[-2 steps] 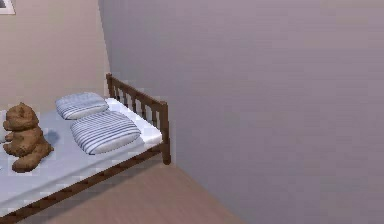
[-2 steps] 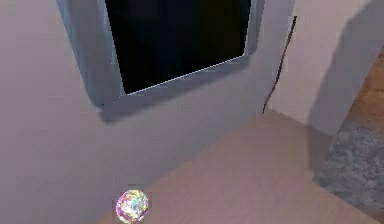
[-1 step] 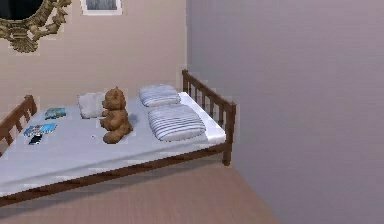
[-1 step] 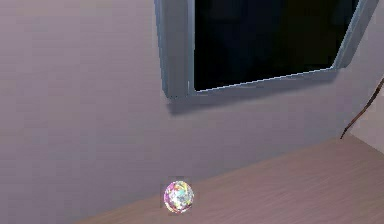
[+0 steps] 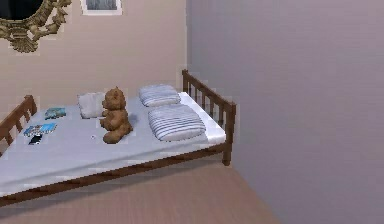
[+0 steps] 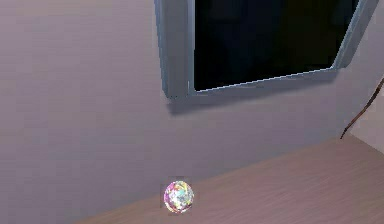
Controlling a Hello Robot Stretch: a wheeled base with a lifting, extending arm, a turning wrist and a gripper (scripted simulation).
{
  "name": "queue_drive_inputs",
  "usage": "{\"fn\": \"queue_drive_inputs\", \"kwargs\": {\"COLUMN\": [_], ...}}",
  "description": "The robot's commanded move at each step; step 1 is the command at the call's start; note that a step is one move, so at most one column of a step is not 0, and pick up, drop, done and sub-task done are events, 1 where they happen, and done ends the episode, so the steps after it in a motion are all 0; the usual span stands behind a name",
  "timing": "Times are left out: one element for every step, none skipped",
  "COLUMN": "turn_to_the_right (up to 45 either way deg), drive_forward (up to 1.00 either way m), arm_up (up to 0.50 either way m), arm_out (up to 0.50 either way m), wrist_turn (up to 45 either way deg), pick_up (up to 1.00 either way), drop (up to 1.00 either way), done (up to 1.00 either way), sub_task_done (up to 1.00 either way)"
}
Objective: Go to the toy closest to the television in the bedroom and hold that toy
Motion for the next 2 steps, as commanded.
{"fn": "queue_drive_inputs", "kwargs": {"turn_to_the_right": [0.0, 0.0], "drive_forward": [0.0, 0.0], "arm_up": [0.0, 0.0], "arm_out": [0.5, 0.0], "wrist_turn": [0.0, 45.0], "pick_up": [0.0, 0.0], "drop": [0.0, 0.0], "done": [0.0, 0.0], "sub_task_done": [0.0, 0.0]}}
